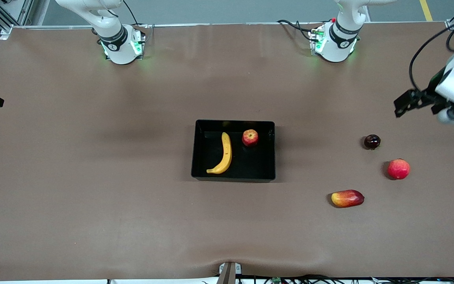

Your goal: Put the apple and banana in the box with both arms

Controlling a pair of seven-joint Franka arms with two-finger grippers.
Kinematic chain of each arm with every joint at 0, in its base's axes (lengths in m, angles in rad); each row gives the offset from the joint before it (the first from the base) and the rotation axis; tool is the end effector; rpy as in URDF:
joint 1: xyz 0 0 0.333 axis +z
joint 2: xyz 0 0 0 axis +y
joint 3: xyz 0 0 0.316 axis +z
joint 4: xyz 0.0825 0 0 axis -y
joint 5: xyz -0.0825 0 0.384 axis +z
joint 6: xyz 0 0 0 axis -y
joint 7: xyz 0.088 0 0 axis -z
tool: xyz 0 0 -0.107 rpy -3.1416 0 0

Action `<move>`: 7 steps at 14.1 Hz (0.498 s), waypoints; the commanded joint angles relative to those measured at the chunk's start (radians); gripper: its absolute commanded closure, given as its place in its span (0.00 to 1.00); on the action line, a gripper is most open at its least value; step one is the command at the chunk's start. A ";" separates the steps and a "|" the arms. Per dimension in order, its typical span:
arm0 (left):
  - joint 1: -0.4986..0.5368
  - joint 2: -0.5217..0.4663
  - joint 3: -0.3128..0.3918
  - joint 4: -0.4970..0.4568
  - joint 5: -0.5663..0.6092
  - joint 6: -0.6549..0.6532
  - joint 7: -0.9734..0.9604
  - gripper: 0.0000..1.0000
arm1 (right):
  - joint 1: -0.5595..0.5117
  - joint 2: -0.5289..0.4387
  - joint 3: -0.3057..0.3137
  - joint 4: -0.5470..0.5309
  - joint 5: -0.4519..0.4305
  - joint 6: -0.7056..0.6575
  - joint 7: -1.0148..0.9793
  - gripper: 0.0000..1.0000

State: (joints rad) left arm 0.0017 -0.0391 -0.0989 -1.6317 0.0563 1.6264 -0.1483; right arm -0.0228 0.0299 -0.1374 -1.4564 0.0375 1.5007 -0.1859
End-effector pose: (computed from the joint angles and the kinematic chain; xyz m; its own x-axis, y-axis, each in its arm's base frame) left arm 0.5453 -0.0485 0.6222 0.9980 0.0477 0.0420 0.0500 -0.9973 -0.0545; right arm 0.5508 -0.0833 0.6555 0.9994 0.0284 0.0206 0.0290 -0.9991 -0.0300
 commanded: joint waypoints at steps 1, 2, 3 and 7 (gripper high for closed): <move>-0.014 -0.067 -0.008 -0.062 -0.015 -0.022 0.007 0.00 | -0.016 -0.001 0.012 0.011 -0.013 -0.008 -0.001 0.00; -0.015 -0.071 -0.010 -0.063 -0.015 -0.031 0.007 0.00 | -0.016 -0.001 0.012 0.011 -0.013 -0.008 -0.001 0.00; -0.017 -0.079 -0.010 -0.065 -0.013 -0.034 0.007 0.00 | -0.016 -0.001 0.012 0.011 -0.013 -0.008 -0.001 0.00; -0.015 -0.071 -0.021 -0.033 -0.015 -0.063 0.013 0.00 | -0.016 -0.001 0.012 0.011 -0.013 -0.008 -0.001 0.00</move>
State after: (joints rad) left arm -0.0165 -0.0961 -0.1168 -1.6743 0.0553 1.5767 -0.1480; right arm -0.0228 0.0299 -0.1374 -1.4563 0.0375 1.5006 -0.1859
